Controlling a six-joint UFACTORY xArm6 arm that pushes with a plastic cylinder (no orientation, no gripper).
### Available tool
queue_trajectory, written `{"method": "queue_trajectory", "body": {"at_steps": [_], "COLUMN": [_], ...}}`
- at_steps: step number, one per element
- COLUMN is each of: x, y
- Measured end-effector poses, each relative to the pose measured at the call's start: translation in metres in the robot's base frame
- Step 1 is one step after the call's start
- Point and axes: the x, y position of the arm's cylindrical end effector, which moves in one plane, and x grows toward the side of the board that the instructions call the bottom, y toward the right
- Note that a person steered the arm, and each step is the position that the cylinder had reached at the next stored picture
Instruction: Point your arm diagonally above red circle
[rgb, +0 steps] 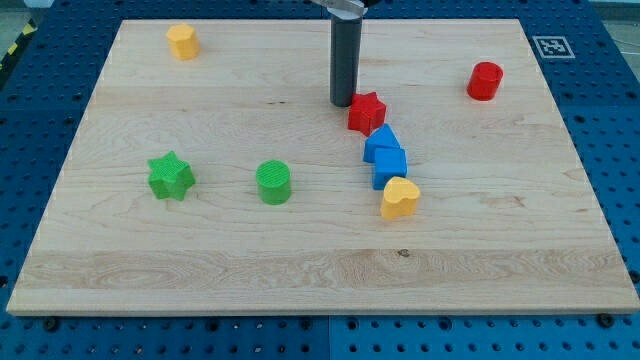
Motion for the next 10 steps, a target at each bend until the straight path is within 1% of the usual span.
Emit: {"method": "queue_trajectory", "body": {"at_steps": [3, 5, 6, 7, 8, 9, 10], "x": [0.004, 0.002, -0.04, -0.094, -0.122, -0.133, -0.133], "y": [0.019, 0.02, 0.02, 0.024, 0.053, 0.09, 0.103]}}
